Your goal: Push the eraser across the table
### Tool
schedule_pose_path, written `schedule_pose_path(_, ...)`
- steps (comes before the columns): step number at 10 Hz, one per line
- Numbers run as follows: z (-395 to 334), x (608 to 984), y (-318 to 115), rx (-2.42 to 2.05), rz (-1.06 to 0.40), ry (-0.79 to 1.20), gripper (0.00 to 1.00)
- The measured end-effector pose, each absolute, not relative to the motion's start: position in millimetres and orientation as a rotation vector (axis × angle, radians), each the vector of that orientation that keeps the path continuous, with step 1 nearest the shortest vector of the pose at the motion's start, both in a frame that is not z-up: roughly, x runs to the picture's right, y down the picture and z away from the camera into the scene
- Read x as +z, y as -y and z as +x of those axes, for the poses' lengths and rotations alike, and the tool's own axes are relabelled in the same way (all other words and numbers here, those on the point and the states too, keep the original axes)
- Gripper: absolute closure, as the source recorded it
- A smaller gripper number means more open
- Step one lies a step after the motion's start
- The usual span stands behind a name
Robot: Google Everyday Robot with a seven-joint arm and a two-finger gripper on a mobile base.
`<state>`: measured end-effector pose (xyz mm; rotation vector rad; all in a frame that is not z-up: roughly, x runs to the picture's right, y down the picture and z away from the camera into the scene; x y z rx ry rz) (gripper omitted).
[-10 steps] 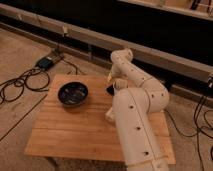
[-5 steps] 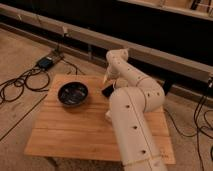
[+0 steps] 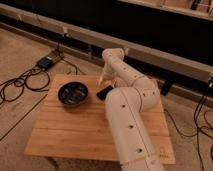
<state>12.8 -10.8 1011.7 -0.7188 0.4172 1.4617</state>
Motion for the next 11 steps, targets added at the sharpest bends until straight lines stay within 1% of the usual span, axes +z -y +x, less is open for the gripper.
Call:
schedule_pose_path(7,-35.2,995.7,-10.0,1.441,-0.843,-0.429,0.35)
schedule_pose_path(11,-52.8,985.5,-19.7,1.424,-0.870,-0.433,0.35)
